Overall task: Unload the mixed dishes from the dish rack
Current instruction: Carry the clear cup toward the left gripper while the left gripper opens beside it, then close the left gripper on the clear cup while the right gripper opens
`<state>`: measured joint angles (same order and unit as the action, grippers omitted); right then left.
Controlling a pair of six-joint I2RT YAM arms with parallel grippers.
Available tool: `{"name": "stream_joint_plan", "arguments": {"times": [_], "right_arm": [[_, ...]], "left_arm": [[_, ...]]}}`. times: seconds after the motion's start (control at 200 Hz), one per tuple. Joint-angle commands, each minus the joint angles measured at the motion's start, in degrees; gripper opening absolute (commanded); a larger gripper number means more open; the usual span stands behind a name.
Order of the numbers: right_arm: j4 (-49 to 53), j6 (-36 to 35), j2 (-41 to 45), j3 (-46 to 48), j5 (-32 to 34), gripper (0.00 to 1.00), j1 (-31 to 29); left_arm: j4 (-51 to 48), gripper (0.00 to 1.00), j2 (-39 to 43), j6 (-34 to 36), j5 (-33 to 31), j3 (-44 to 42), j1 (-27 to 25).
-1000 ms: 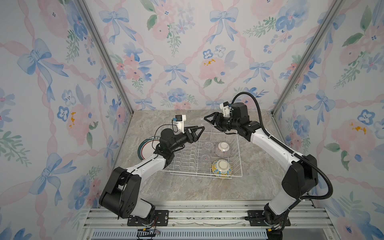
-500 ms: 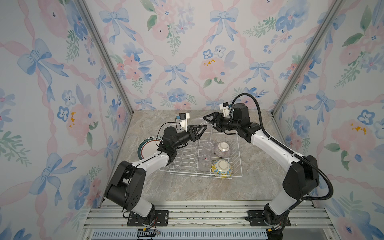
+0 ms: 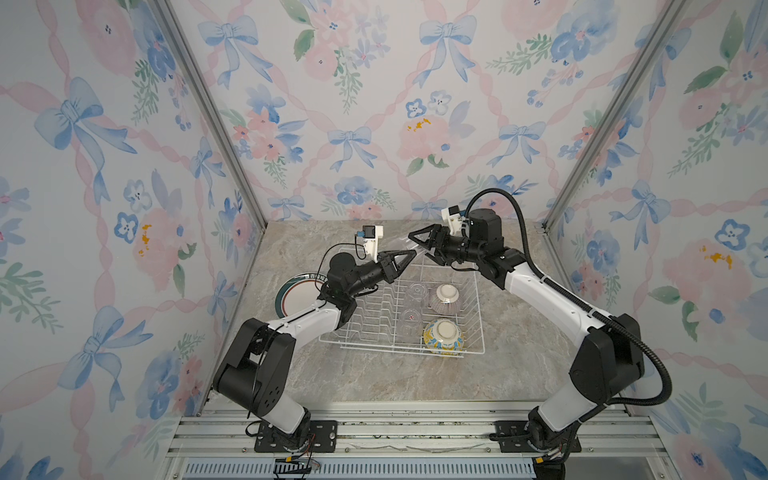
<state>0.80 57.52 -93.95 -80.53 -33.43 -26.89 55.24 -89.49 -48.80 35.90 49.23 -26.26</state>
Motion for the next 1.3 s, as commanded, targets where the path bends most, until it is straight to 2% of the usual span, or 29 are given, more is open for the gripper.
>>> {"name": "stream_joint_plan", "arguments": {"times": [0.0,0.085,0.255,0.43,0.47,0.82,1.295], "right_arm": [[0.65,-3.01,2.81,0.49,-0.06,0.52,-0.24],[0.91,-3.09,2.81,0.43,-0.06,0.56,-0.2],[0.72,-3.24,3.15,0.75,0.2,0.85,0.07],[0.56,-3.55,3.86,1.28,1.29,1.0,0.48],[0.62,-3.9,4.02,1.46,1.57,0.97,0.46],[5.72,-9.41,6.16,1.34,6.24,0.97,0.49],[17.21,-24.02,12.29,4.47,20.66,0.97,-1.7]], "left_arm": [[-0.66,0.02,-1.11,2.23,-2.5,1.3,0.66],[-0.75,0.0,-1.43,1.95,-2.62,1.3,0.86],[-2.16,0.0,-0.66,2.18,-3.73,0.48,1.52],[-4.34,0.0,1.4,3.19,-5.44,-1.01,2.26],[-4.54,0.0,1.83,3.52,-5.53,-1.36,2.35],[-8.1,0.0,4.28,4.54,-7.7,-2.69,3.47],[-26.78,0.0,12.13,10.14,-16.05,-1.91,6.18]]}}
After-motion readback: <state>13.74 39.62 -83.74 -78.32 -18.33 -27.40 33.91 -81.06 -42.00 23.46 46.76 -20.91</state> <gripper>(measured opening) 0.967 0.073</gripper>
